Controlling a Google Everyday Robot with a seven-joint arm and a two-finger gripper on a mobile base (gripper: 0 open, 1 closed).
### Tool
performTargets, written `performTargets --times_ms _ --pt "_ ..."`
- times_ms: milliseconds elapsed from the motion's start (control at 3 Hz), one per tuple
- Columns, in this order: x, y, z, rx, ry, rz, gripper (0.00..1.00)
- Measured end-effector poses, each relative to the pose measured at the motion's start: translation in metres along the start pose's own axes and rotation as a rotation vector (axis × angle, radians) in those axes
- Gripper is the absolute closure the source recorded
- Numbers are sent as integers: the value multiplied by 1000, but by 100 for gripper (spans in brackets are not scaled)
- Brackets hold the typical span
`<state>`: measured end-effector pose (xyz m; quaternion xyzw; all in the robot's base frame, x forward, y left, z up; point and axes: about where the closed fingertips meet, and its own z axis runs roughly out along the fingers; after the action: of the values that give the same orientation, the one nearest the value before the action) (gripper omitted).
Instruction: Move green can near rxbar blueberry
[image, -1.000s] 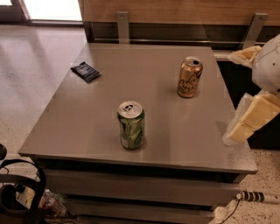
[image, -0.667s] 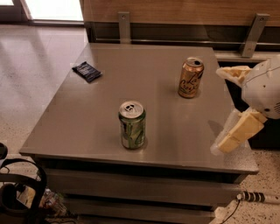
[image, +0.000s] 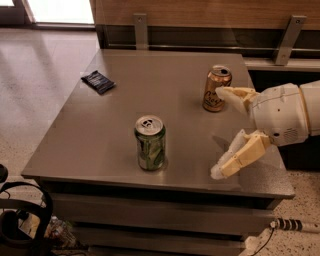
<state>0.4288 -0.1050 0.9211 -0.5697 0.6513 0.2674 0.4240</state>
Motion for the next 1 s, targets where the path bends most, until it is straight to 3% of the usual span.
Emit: performTargets --times_ms 333,1000 --pt "-14 2 17 -32 -111 31 0" --pt "-18 3 26 -39 -164 33 0"
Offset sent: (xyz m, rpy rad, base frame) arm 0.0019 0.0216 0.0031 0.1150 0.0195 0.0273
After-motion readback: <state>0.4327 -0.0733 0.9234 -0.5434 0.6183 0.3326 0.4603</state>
